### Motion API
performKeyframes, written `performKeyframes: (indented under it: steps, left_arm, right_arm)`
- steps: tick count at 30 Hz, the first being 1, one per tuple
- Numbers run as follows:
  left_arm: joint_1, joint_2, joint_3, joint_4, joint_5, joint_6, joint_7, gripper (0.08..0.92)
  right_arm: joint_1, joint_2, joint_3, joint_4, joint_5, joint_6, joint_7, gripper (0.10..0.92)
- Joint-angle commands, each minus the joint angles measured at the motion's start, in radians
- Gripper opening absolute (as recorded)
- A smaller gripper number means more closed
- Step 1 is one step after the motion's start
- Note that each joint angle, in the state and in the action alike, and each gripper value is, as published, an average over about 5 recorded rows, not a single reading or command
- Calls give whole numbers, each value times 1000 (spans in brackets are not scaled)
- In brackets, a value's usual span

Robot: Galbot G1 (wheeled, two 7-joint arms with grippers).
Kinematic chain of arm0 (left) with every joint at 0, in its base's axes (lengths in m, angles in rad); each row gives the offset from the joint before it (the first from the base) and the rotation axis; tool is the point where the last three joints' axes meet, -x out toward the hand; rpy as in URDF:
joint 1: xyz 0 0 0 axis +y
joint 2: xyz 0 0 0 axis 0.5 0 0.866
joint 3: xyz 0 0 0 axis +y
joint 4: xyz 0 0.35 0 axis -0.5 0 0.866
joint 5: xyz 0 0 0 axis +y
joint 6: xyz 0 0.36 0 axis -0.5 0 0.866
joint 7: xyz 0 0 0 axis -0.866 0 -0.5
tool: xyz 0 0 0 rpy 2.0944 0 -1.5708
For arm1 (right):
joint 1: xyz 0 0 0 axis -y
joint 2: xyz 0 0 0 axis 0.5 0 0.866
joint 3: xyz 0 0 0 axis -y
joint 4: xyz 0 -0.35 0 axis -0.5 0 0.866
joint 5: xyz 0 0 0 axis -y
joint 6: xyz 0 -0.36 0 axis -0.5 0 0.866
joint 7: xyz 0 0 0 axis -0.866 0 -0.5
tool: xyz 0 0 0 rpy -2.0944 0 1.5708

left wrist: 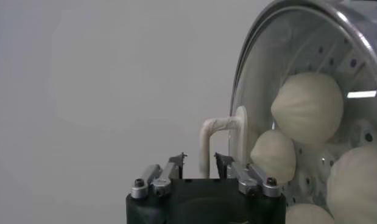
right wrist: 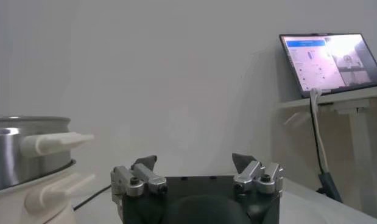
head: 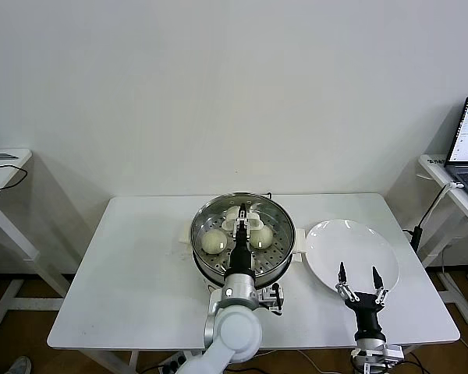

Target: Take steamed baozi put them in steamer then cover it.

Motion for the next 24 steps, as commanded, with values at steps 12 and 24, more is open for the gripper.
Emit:
performKeyframes:
  steps: [12, 24]
  left_arm:
    - [467, 248, -367, -572, -650, -245, -355, 821]
    - [573, 115, -883, -351, -1409, -621, -300, 823]
  right_arm:
    - [-11, -21, -1, 46, 0, -57, -4, 823]
    - [-70, -36, 10, 258, -33, -181, -11, 823]
